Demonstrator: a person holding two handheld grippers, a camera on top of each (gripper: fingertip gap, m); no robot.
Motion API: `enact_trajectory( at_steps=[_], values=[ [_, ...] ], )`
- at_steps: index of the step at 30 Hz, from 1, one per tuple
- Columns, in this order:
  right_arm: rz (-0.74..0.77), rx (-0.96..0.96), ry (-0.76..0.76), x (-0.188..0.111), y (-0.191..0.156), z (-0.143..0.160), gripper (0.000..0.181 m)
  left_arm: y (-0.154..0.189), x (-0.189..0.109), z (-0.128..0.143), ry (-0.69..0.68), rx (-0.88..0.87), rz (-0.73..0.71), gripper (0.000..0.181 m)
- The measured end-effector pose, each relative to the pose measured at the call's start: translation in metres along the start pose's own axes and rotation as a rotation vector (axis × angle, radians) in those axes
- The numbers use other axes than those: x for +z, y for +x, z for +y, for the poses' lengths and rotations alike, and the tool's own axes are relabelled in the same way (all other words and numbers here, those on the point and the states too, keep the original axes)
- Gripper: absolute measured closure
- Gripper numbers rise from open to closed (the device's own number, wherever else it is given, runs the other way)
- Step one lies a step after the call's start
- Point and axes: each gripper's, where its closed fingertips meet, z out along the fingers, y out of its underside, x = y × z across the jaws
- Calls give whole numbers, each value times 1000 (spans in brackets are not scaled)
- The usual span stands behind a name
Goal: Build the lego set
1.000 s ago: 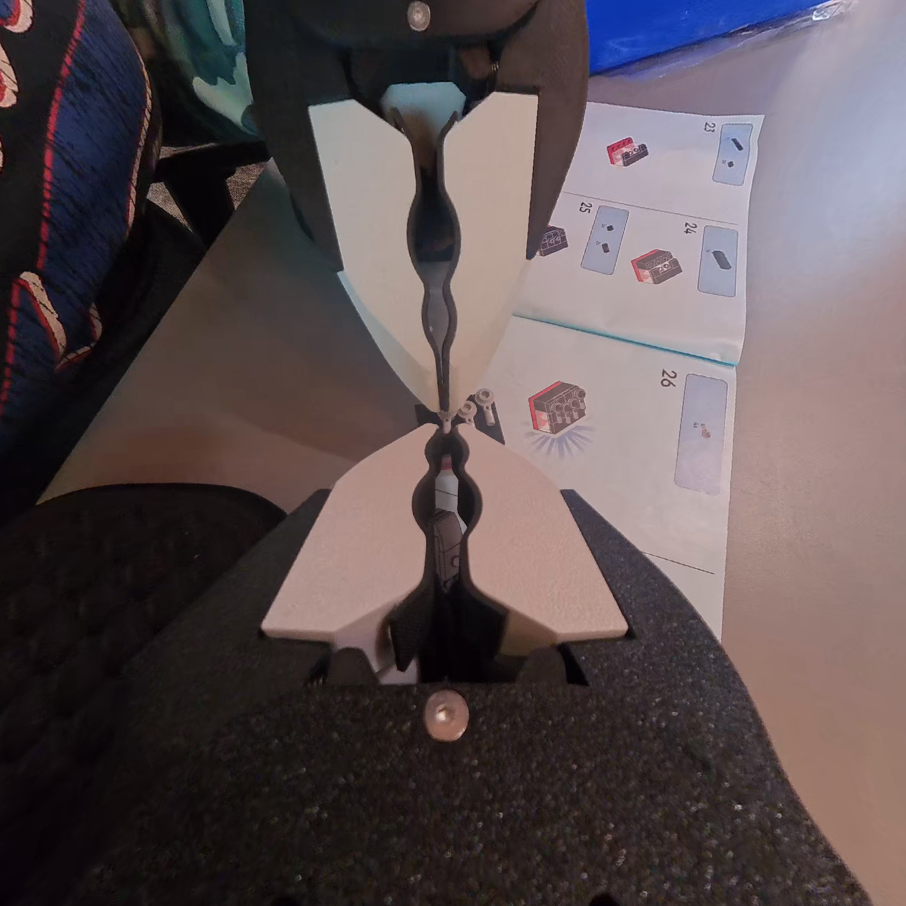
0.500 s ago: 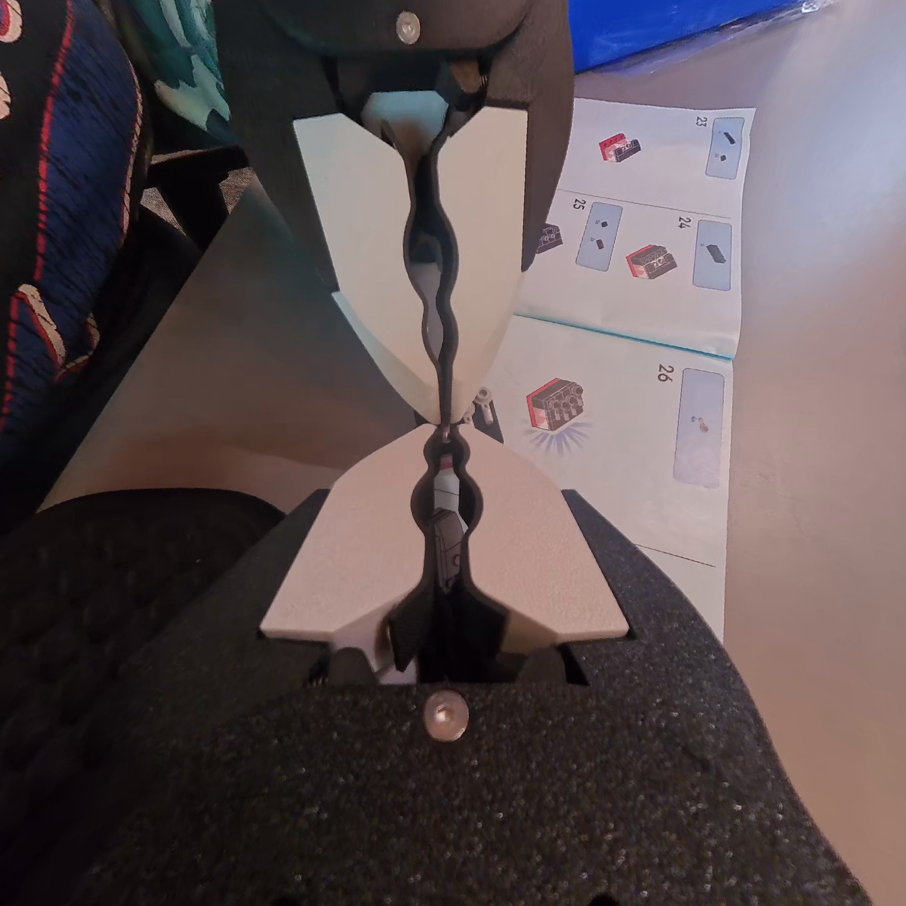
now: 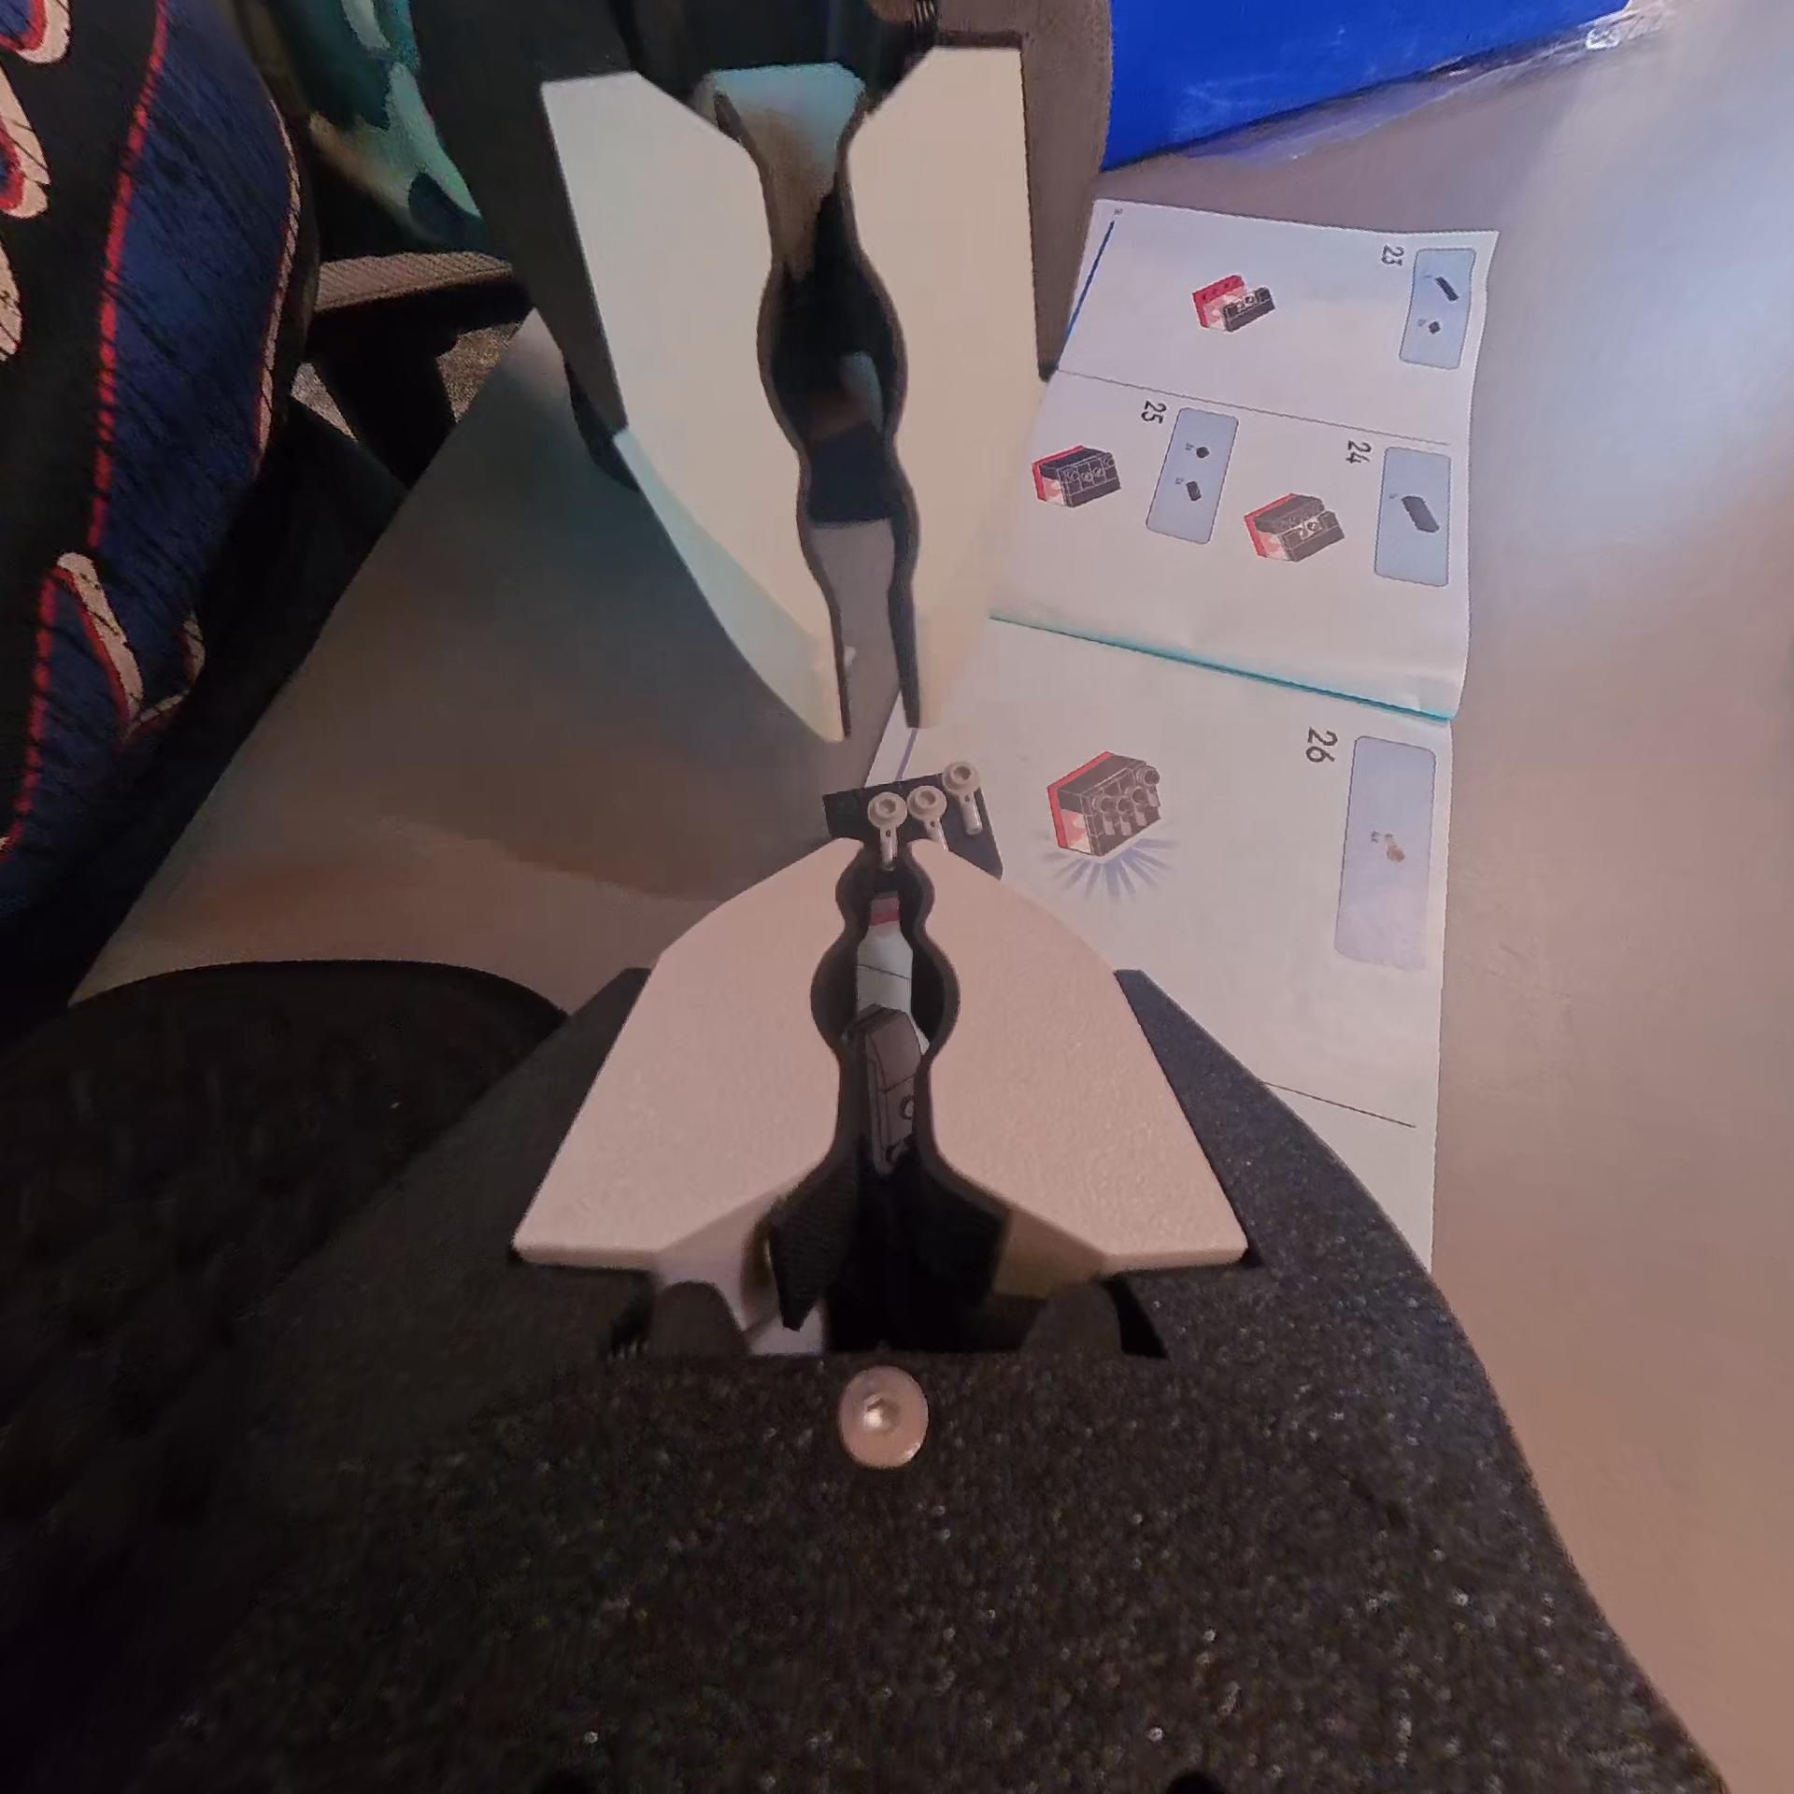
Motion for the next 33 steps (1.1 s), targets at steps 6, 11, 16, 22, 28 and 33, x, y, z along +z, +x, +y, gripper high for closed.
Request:
enact_trajectory(
  at_steps=[6, 11, 16, 22, 28, 33],
  values=[
    [10, -12, -2, 0, 1, 0, 176, -4, 5, 6, -38, 9, -35, 162],
    [36, -29, 40, -7, 5, -5, 168, -11, 6, 9, -48, -12, -74, 124],
    [-4, 23, -8, -5, 11, -1, 142, -3, 15, 22, -143, -22, 35, 122],
    [-128, 52, -35, 4, 8, 3, 146, -2, 19, 25, -175, -19, 65, 128],
    [-181, 54, -30, 2, 4, 4, 157, -3, 21, 27, -188, -11, 57, 141],
    [-179, 60, -34, 1, 4, 4, 157, -3, 22, 27, -188, -20, 70, 144]
  ],
)
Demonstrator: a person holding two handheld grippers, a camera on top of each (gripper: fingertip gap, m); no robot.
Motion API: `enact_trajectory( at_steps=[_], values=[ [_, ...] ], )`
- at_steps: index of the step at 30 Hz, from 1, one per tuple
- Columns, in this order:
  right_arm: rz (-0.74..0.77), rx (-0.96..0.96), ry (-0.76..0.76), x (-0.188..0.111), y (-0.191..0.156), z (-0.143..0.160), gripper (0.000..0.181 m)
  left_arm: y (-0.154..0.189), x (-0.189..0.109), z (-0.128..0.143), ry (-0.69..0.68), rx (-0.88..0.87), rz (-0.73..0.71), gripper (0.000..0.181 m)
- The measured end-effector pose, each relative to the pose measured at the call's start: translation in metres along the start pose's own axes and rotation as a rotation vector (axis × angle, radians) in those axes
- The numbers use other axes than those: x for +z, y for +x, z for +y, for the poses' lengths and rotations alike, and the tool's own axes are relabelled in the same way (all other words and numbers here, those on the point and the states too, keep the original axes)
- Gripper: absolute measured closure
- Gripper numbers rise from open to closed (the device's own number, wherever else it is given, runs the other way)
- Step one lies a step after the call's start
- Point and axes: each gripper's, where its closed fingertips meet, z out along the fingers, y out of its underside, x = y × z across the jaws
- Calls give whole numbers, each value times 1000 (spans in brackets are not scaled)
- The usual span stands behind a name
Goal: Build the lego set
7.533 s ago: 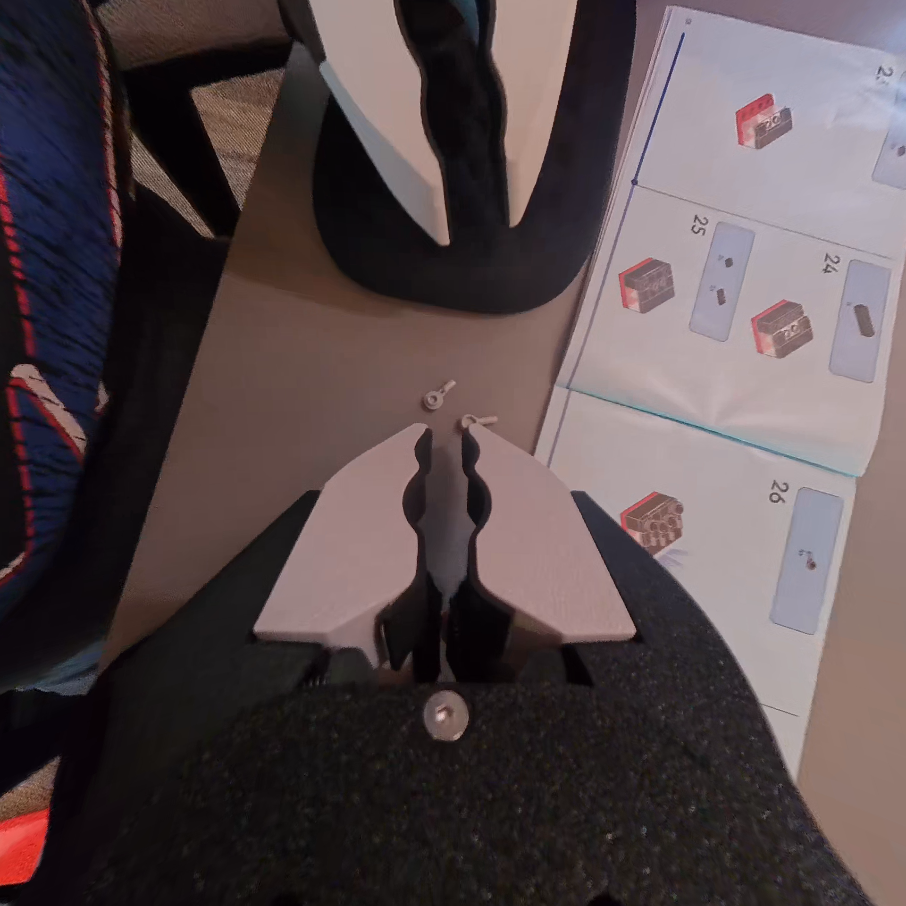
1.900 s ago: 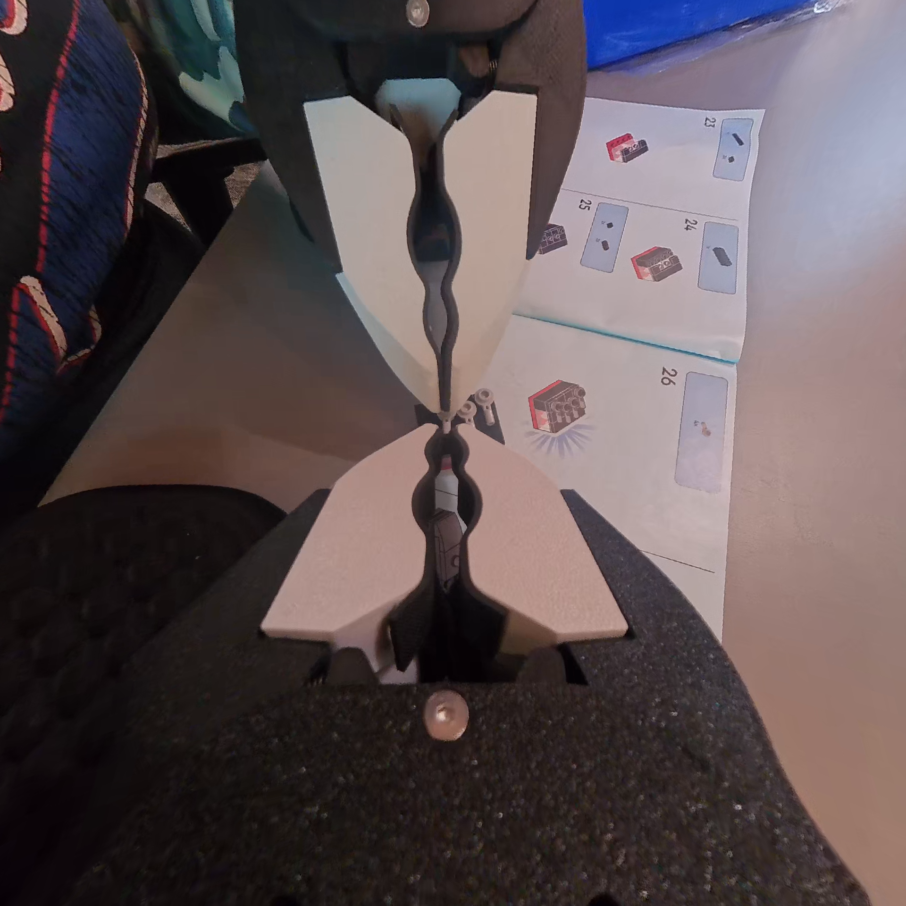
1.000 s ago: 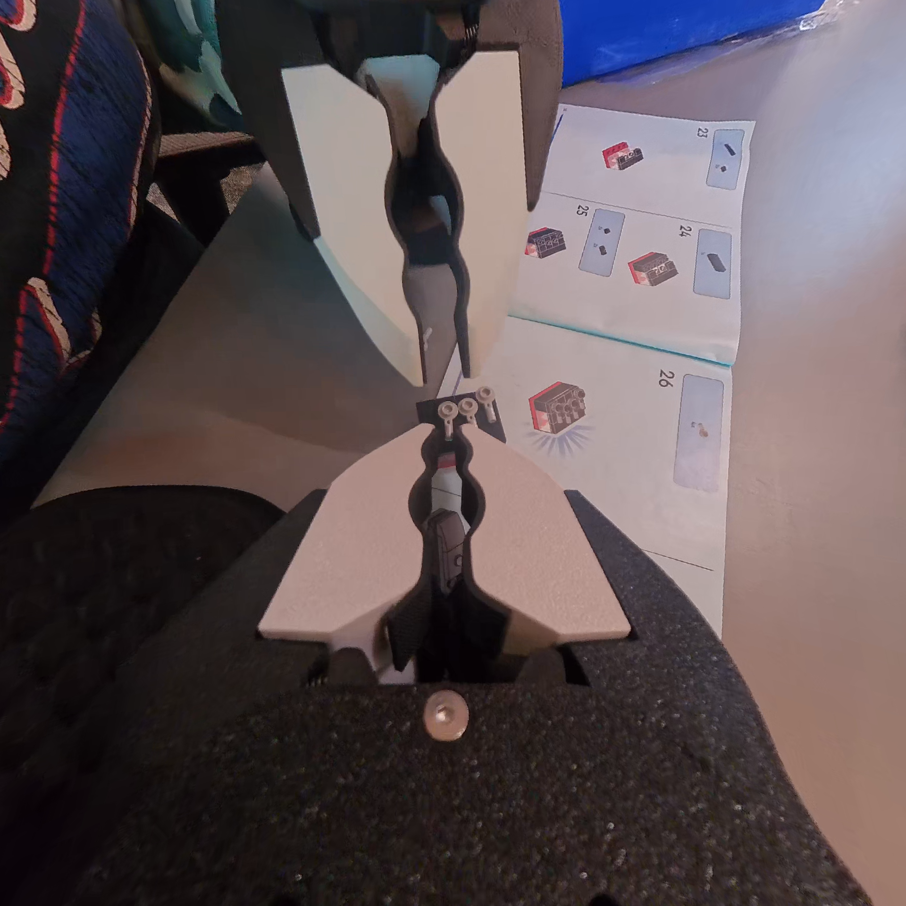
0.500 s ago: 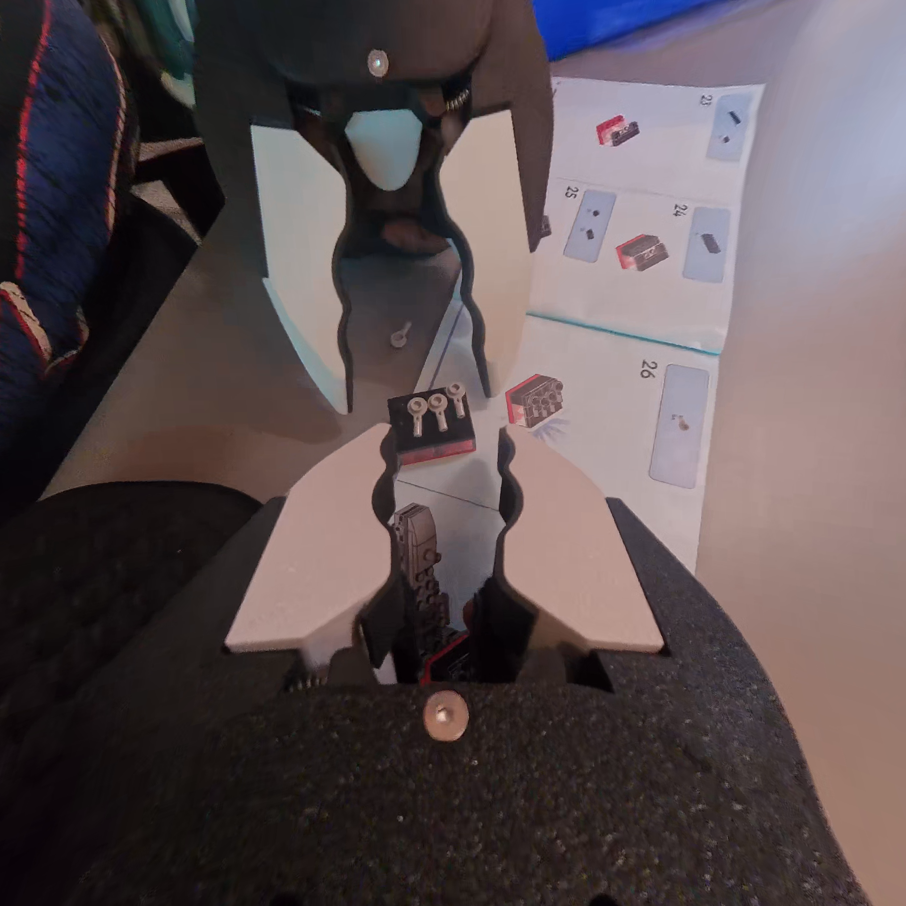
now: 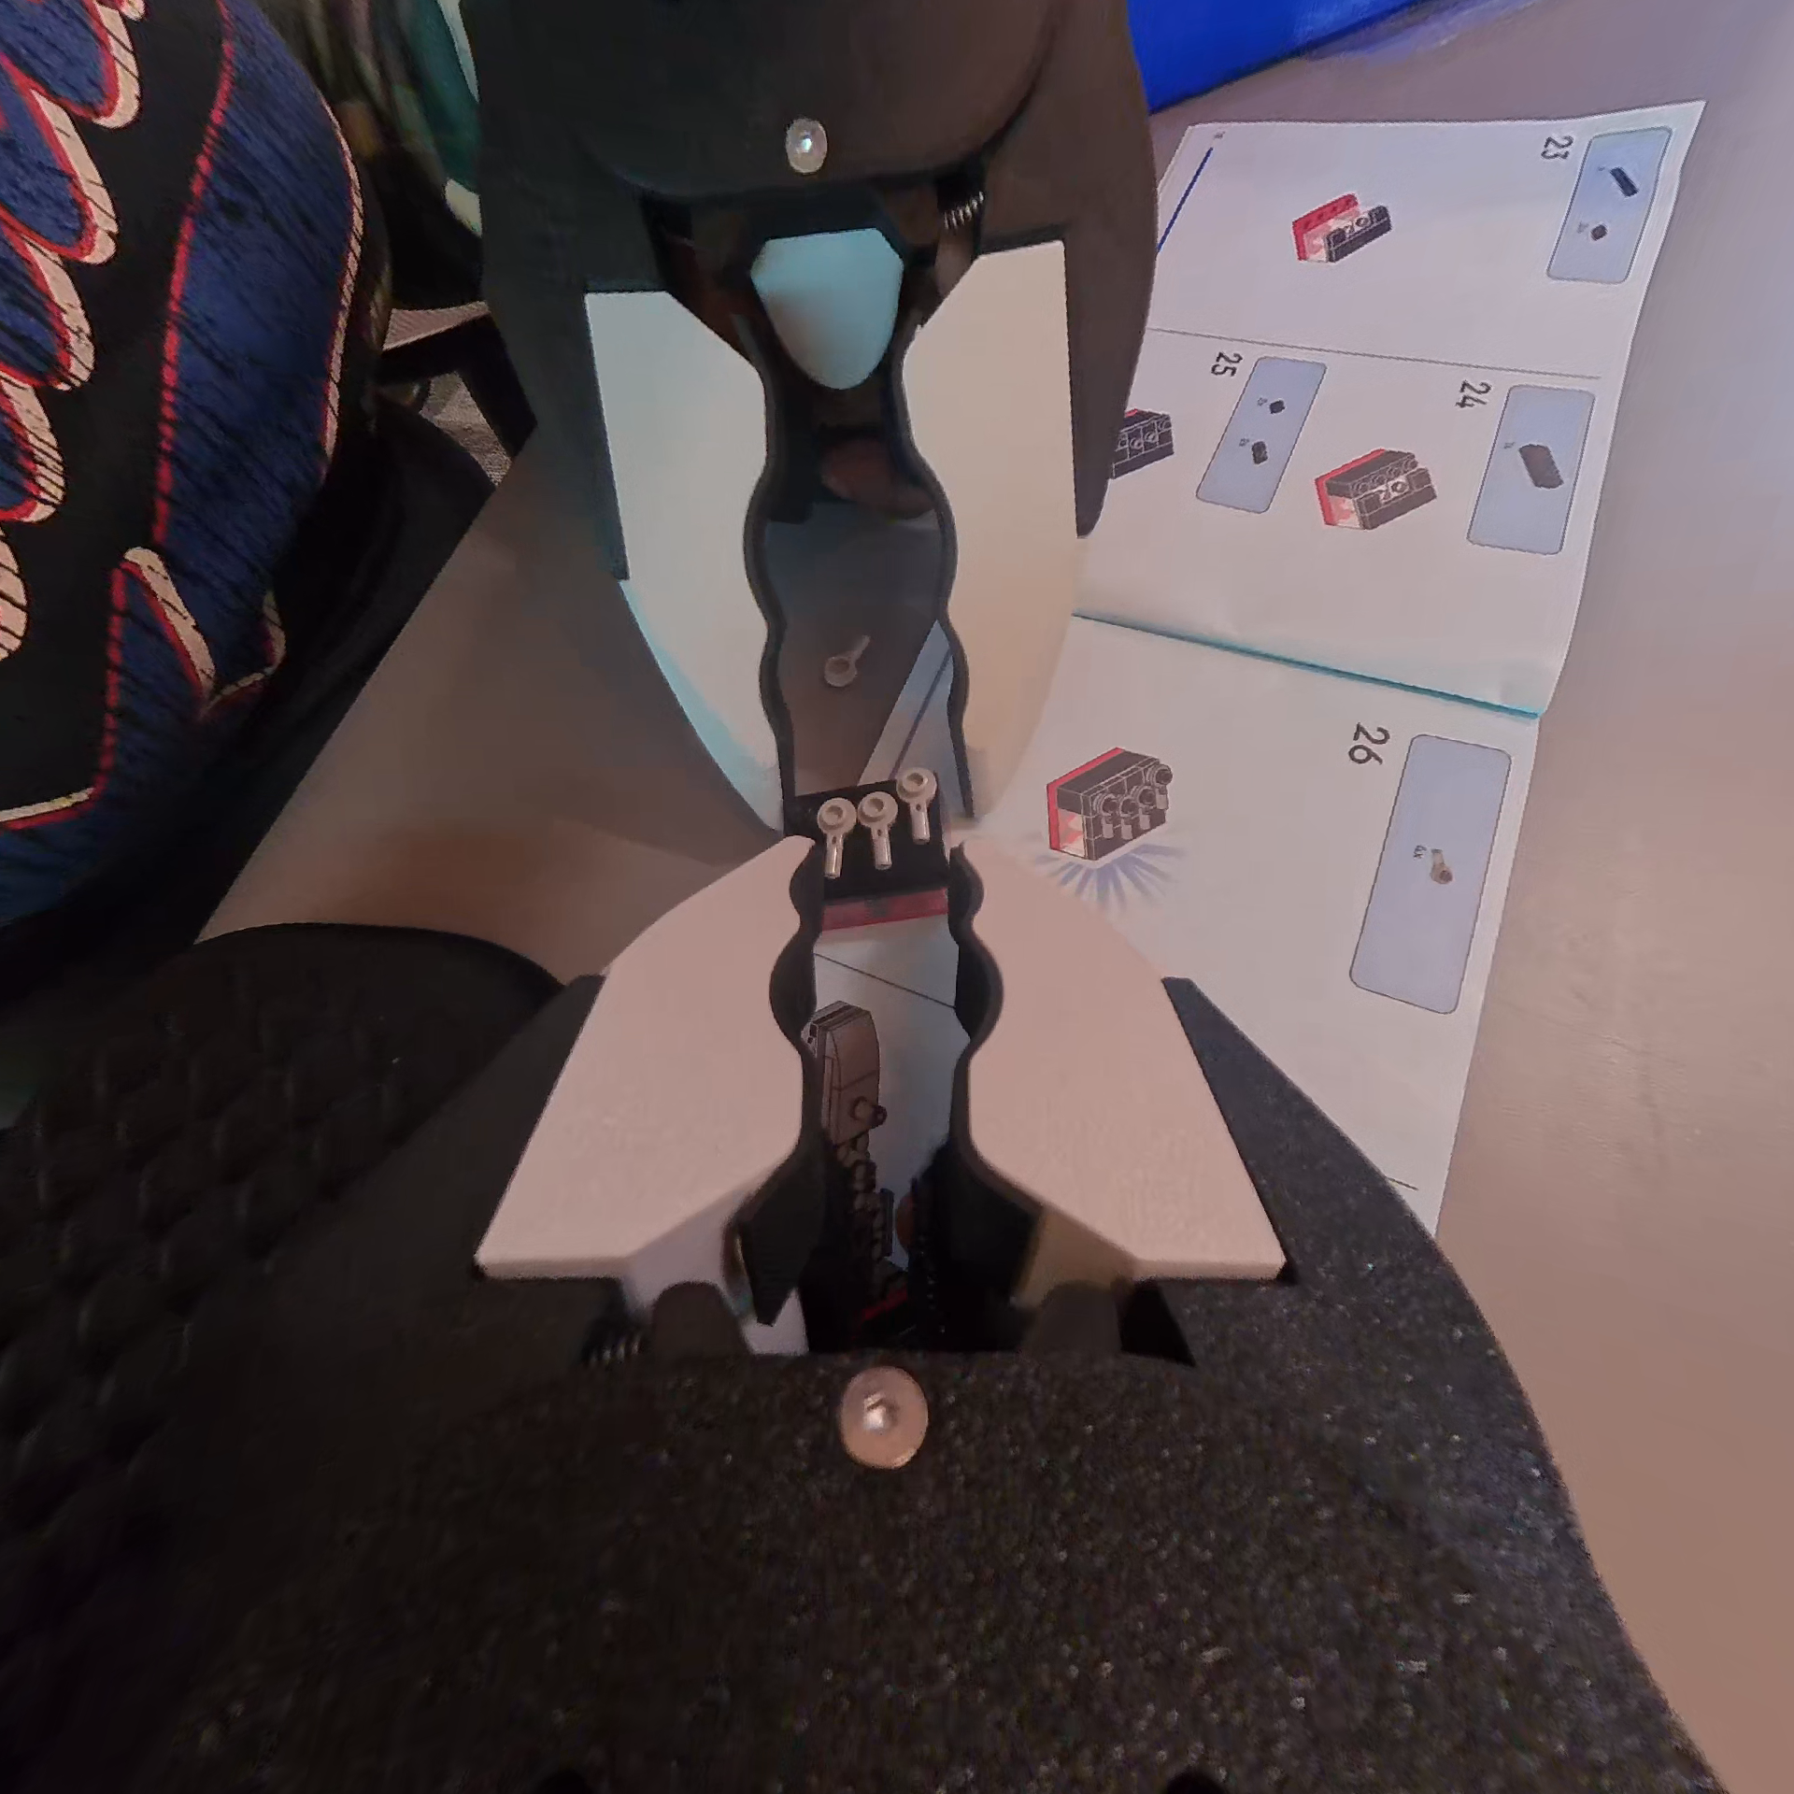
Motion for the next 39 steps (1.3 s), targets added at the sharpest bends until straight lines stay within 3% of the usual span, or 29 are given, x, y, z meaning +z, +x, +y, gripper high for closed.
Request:
enact_trajectory(
  at_steps=[39],
  values=[
    [-59, -35, -109, -1, 1, 2, 158, 1, 0, -1, 2, -15, 28, 147]
  ],
)
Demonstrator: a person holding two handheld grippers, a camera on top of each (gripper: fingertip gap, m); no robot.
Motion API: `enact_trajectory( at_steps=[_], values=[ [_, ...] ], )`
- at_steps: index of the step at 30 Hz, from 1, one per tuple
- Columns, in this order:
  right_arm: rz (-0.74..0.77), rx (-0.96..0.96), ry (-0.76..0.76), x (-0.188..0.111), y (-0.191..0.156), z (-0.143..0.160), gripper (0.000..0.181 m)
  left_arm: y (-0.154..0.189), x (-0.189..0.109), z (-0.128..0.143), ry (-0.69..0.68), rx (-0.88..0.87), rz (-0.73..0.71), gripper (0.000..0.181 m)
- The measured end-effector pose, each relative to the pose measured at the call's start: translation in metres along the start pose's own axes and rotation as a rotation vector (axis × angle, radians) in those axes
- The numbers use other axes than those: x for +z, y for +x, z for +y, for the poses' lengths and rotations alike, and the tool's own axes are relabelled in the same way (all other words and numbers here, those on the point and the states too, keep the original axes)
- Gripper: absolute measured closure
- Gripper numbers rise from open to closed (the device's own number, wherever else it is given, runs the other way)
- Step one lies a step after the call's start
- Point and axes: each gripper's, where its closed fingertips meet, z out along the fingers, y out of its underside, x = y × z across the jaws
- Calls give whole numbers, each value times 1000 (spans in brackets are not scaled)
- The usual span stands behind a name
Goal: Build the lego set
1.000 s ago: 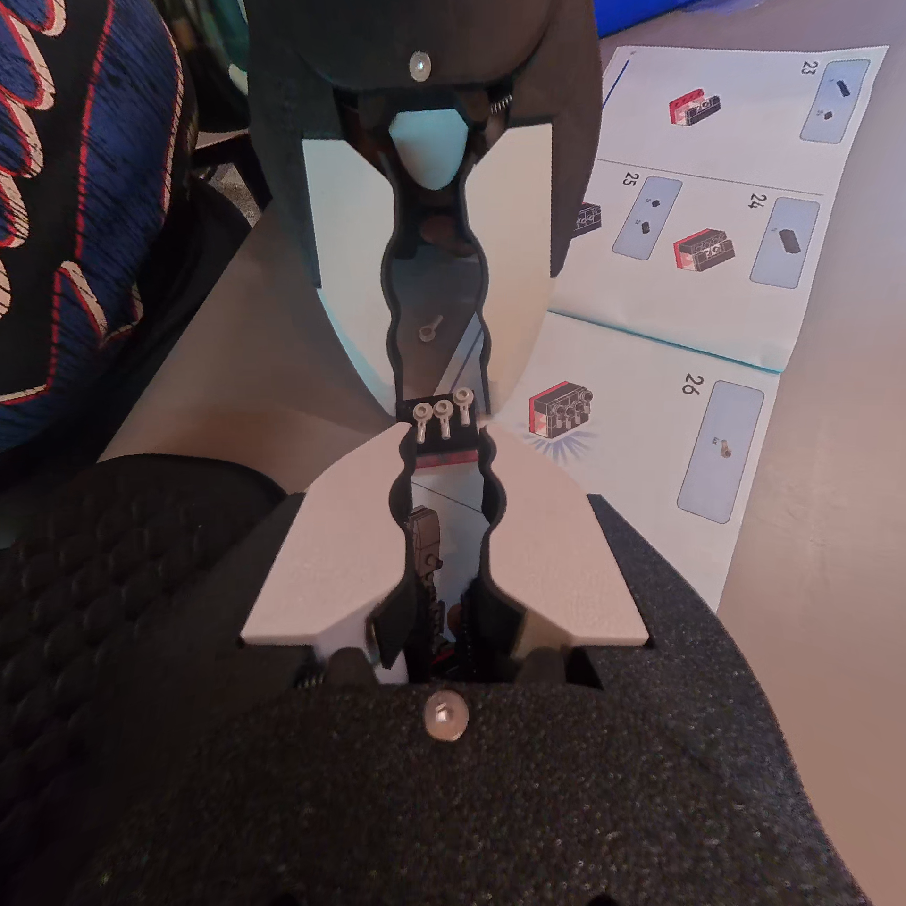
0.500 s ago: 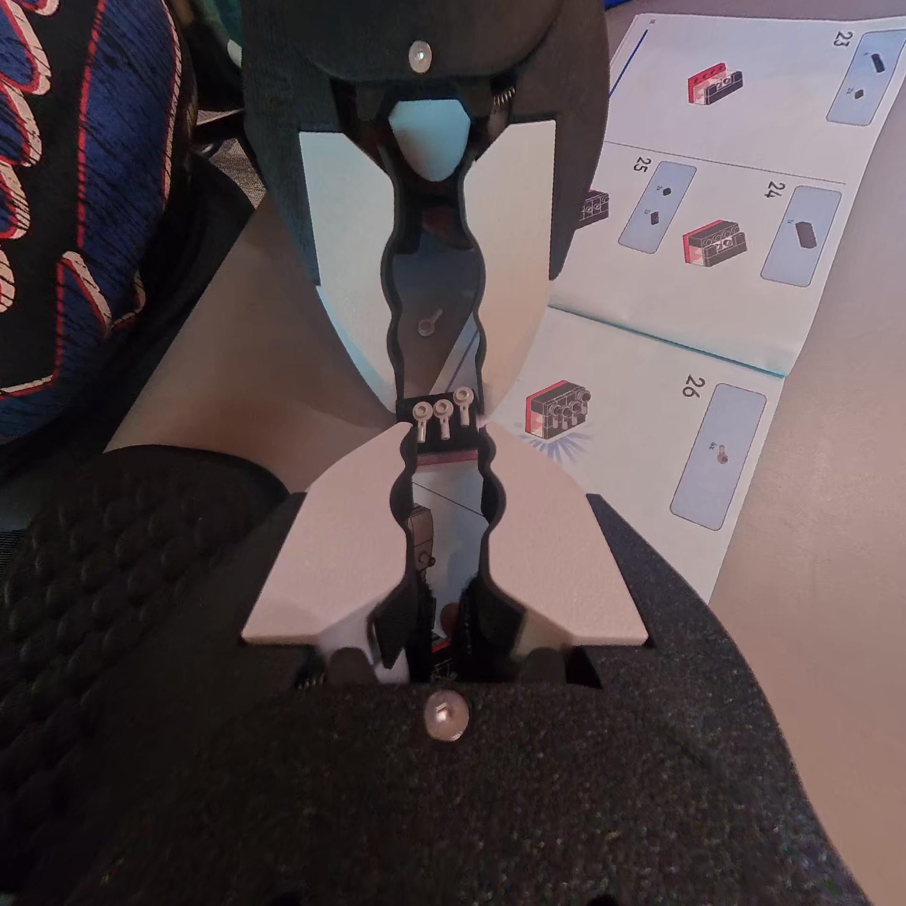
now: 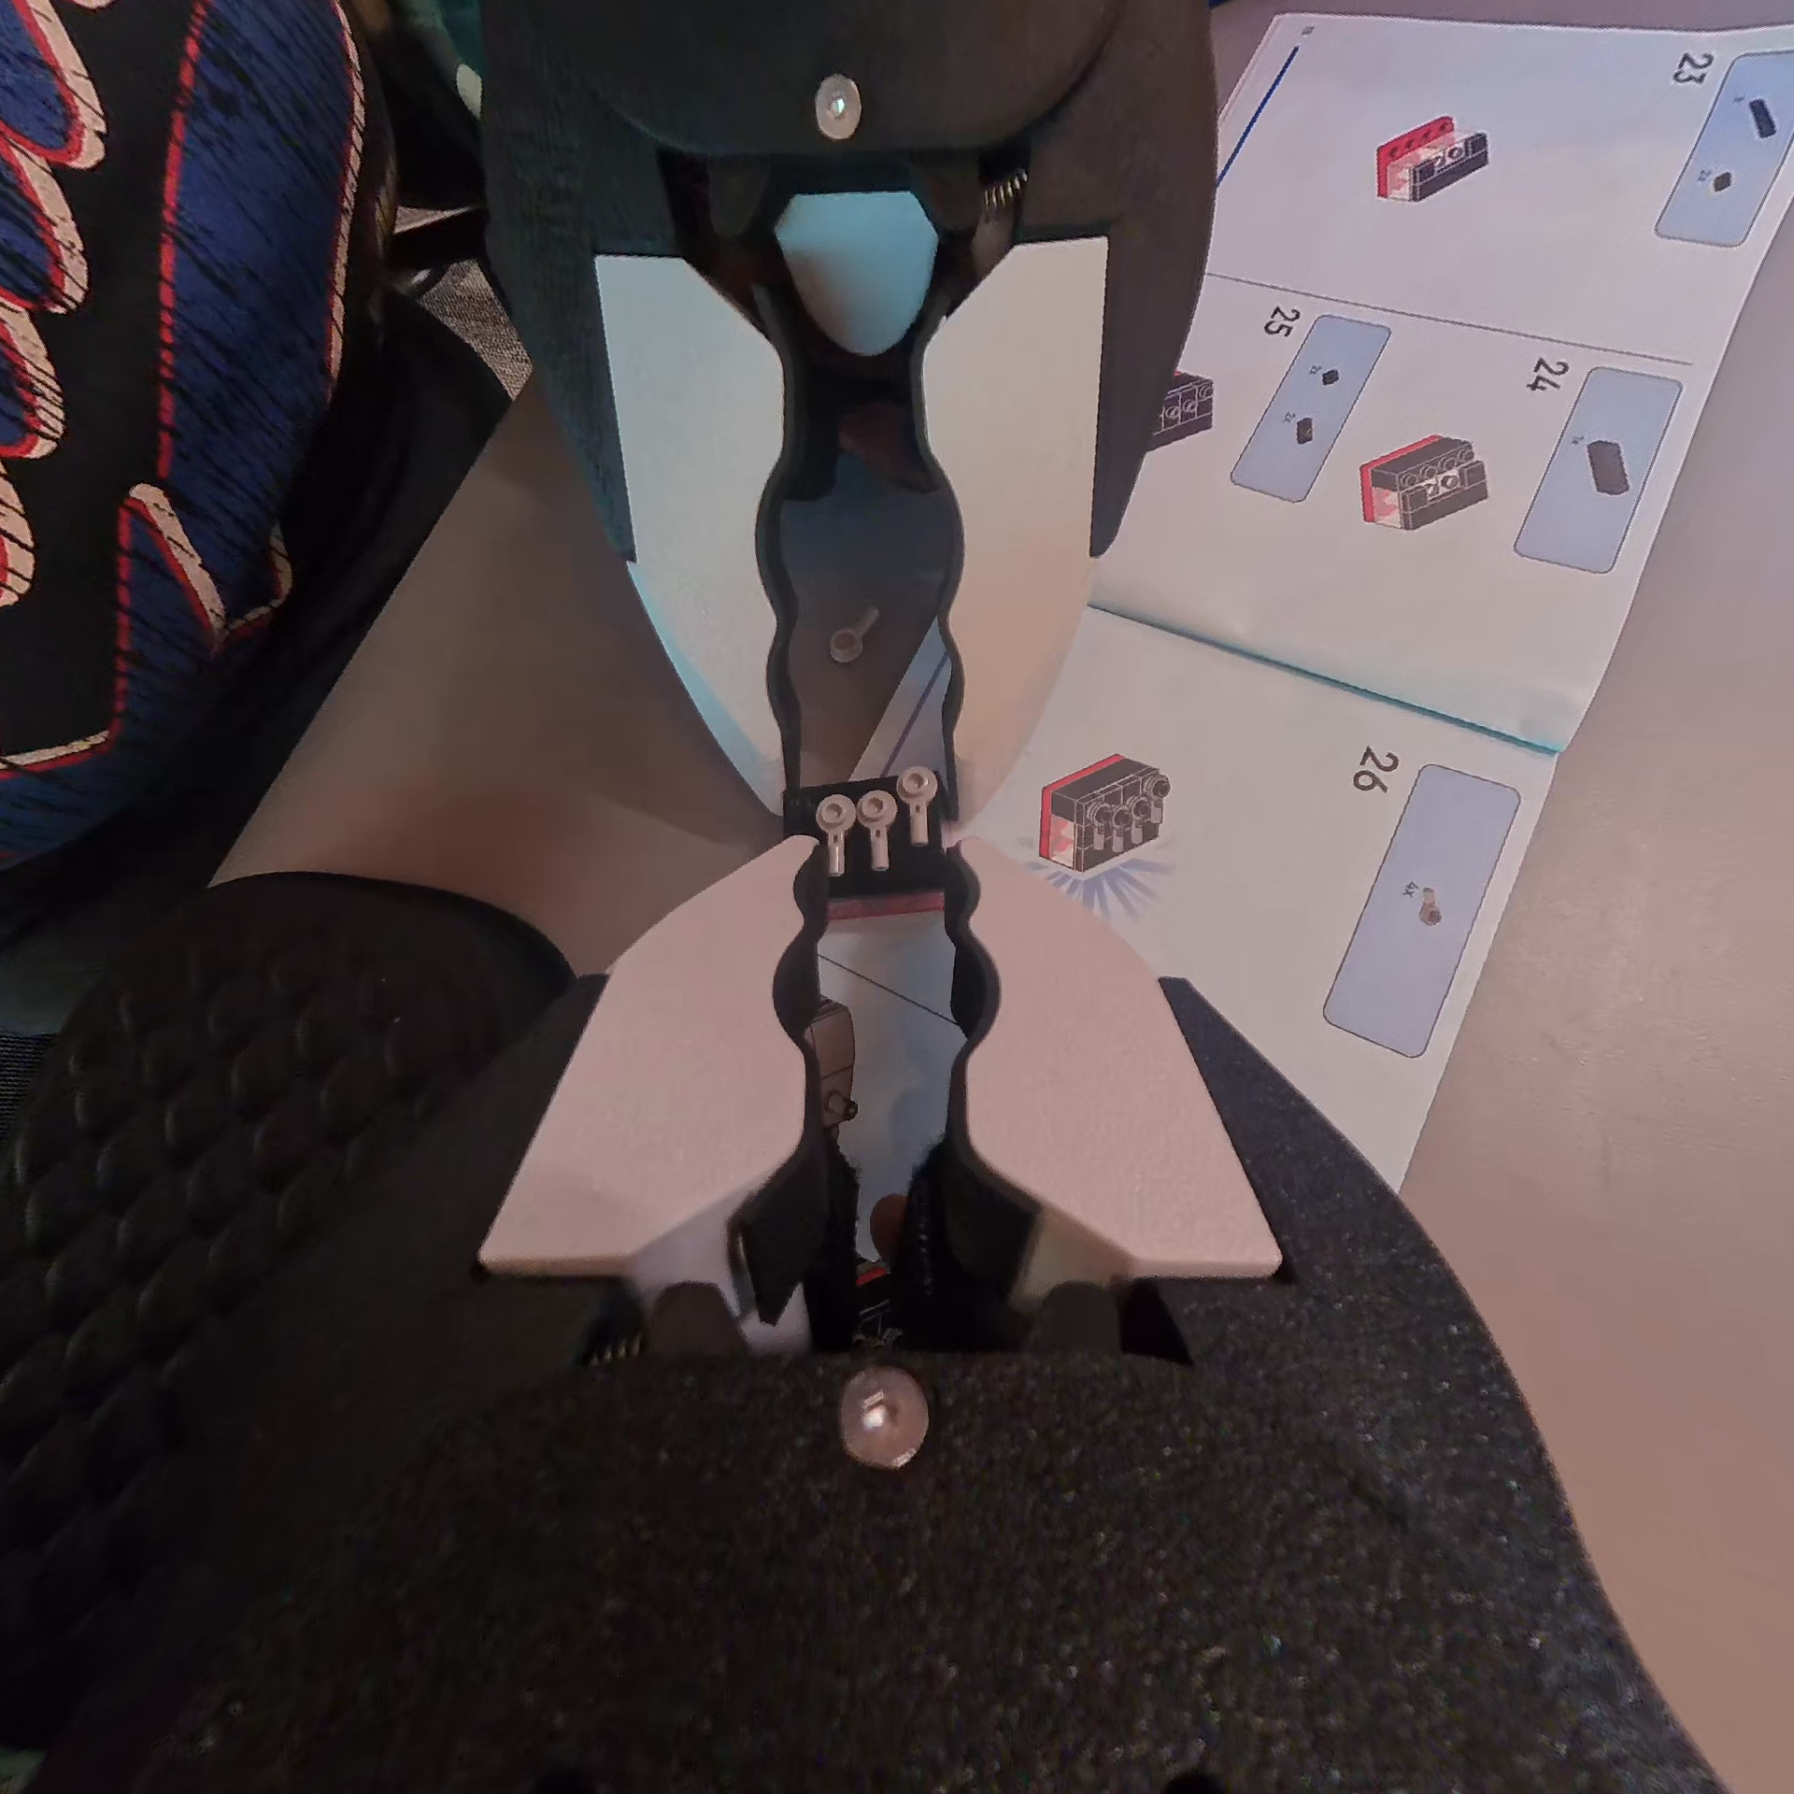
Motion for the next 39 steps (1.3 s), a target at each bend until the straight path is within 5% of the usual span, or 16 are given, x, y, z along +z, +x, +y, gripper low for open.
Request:
enact_trajectory(
  at_steps=[22, 28, 31, 36, 39],
  values=[
    [-15, 9, 4, 0, 1, -2, 158, 1, -1, -1, 1, -12, 10, 147],
    [68, 40, 56, -12, 3, -7, 139, 2, -6, -3, 19, -48, 39, 137],
    [180, 19, 91, -21, 1, -10, 165, 2, -14, -9, 77, -40, 27, 137],
    [279, -52, 110, -11, -10, -12, 180, 6, -29, -26, 219, 42, -25, 177],
    [269, -35, 143, -6, -12, -16, 180, 9, -25, -28, 212, 116, -66, 181]
  ],
)
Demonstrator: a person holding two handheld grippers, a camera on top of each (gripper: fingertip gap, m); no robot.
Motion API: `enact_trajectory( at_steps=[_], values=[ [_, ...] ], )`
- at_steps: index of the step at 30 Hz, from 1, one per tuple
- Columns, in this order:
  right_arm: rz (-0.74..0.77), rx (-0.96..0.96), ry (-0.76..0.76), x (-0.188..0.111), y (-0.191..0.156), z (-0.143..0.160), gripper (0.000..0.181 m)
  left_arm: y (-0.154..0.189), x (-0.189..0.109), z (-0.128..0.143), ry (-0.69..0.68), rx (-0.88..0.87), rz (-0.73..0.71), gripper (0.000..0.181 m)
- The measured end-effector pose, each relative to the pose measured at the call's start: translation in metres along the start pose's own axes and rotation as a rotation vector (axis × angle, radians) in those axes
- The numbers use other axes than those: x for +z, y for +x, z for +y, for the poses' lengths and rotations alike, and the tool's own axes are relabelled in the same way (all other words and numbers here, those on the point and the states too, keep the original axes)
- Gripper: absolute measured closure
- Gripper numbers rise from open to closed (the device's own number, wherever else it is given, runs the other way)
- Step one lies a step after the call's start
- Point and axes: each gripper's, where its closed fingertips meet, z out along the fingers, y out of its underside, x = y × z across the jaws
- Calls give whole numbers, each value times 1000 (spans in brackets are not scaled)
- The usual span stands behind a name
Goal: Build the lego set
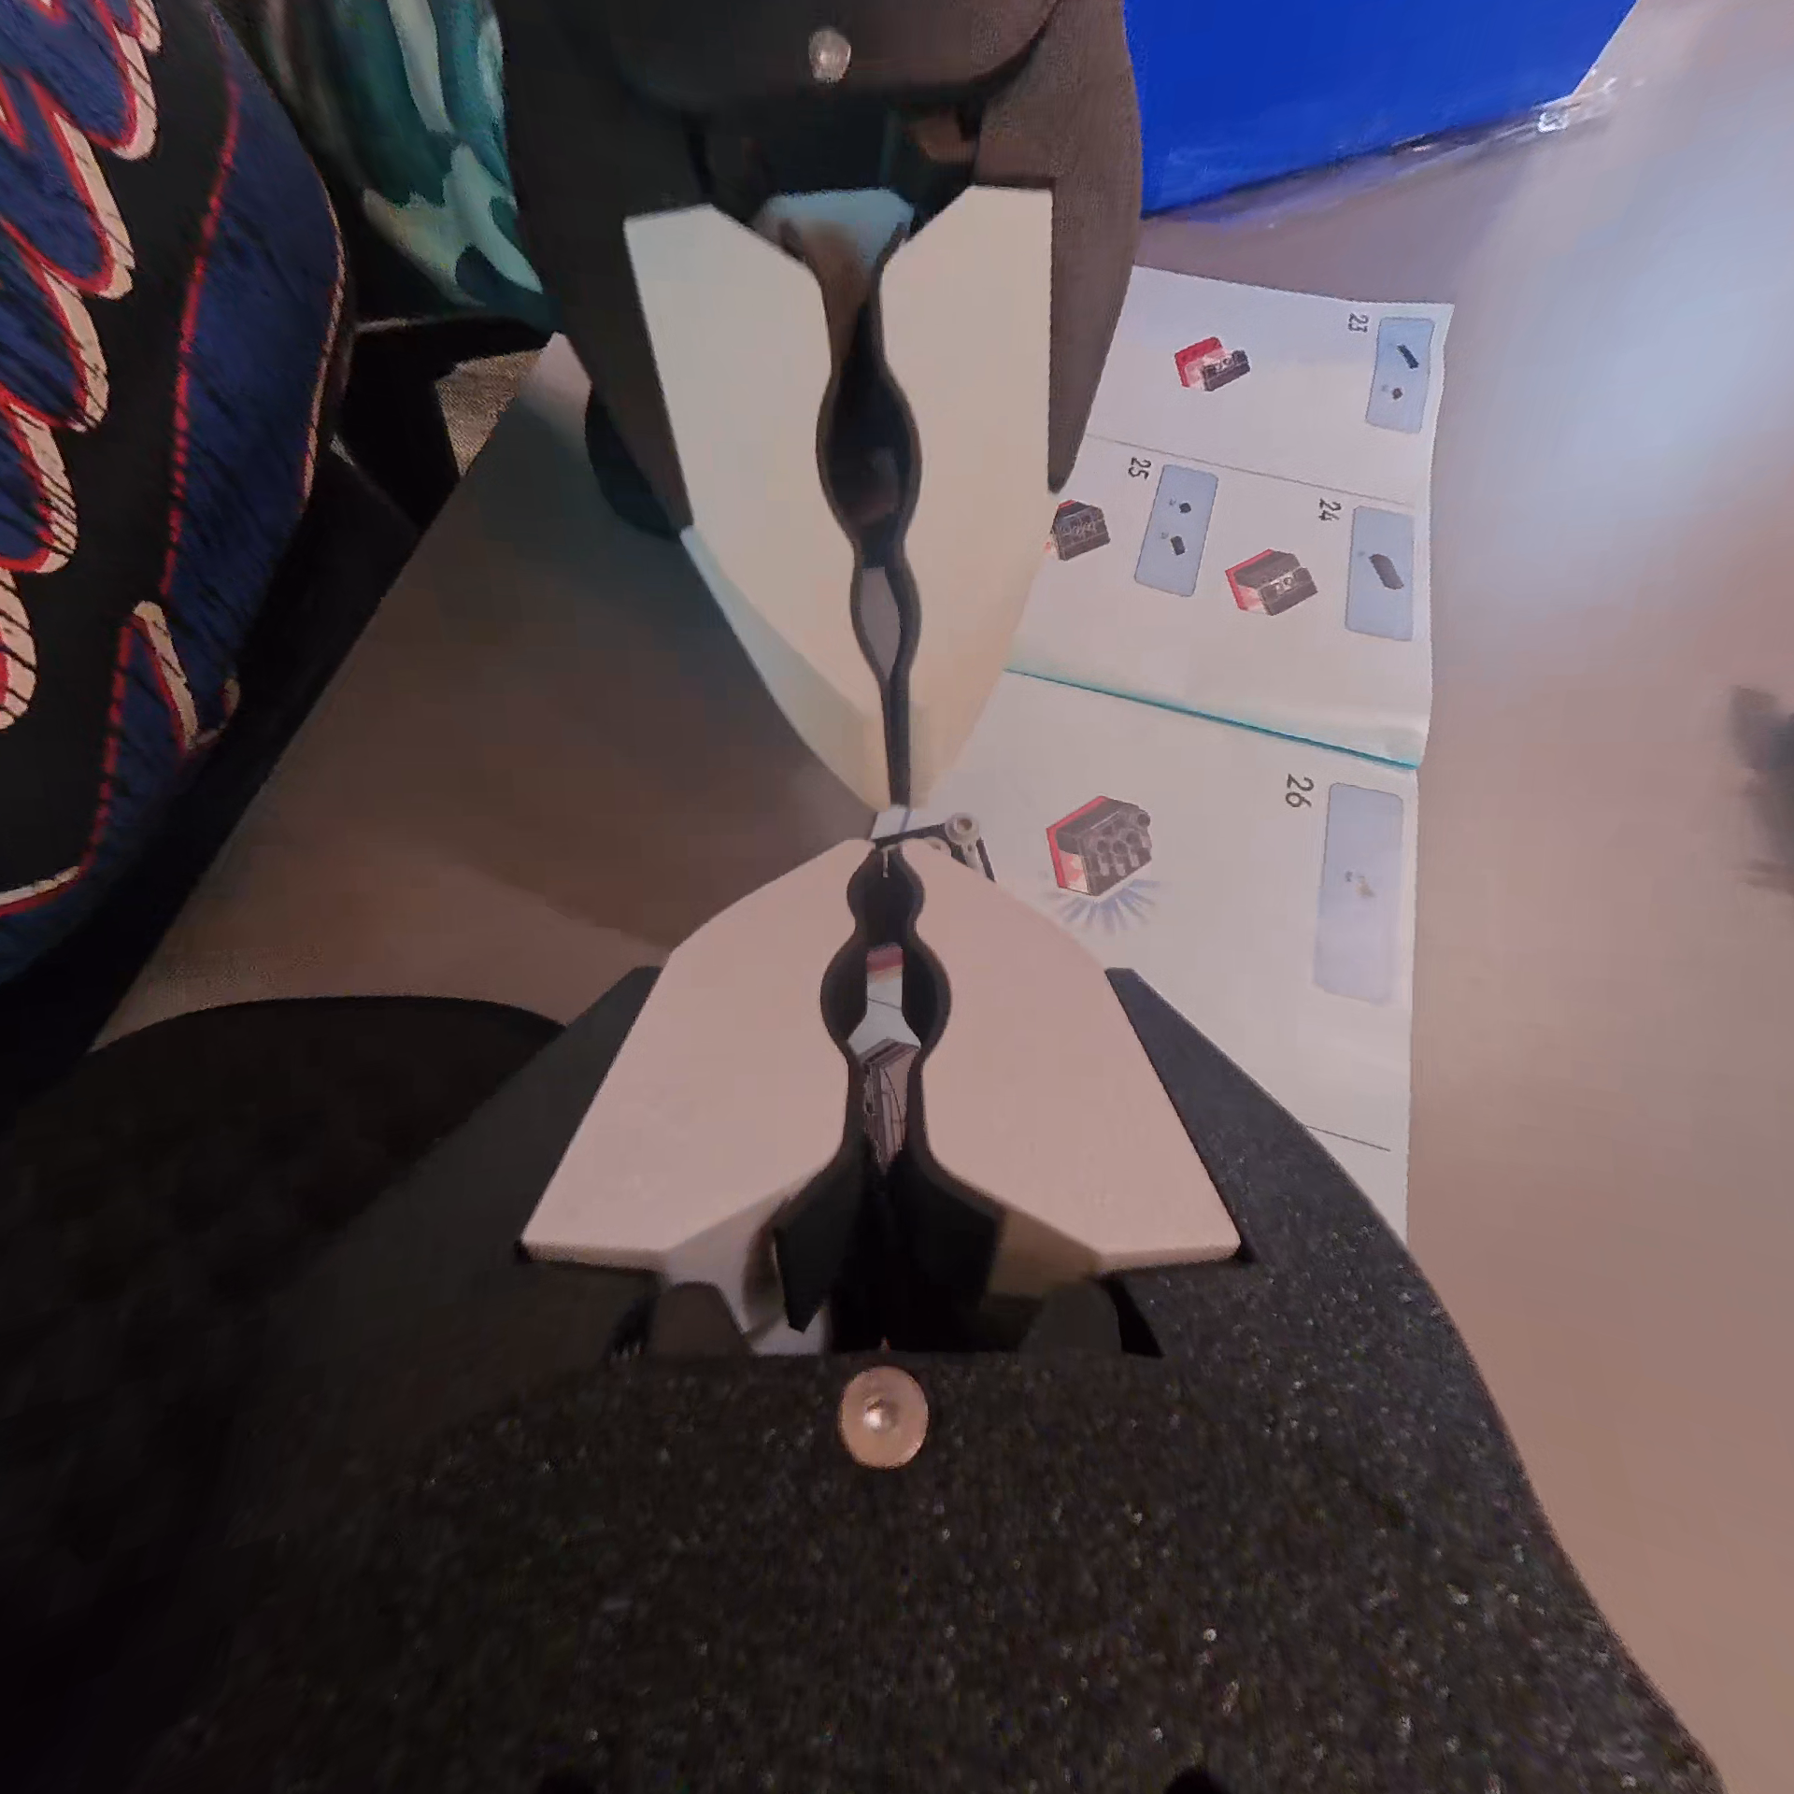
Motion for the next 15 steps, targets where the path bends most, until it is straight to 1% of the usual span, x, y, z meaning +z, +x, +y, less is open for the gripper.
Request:
enact_trajectory(
  at_steps=[6, 15],
  values=[
    [-18, 11, -29, 4, -1, 5, 181, 1, 11, 13, -95, -2, 3, 181],
    [-17, 15, -32, 5, 0, 7, 181, 1, 11, 19, -124, -14, 30, 181]
  ],
)
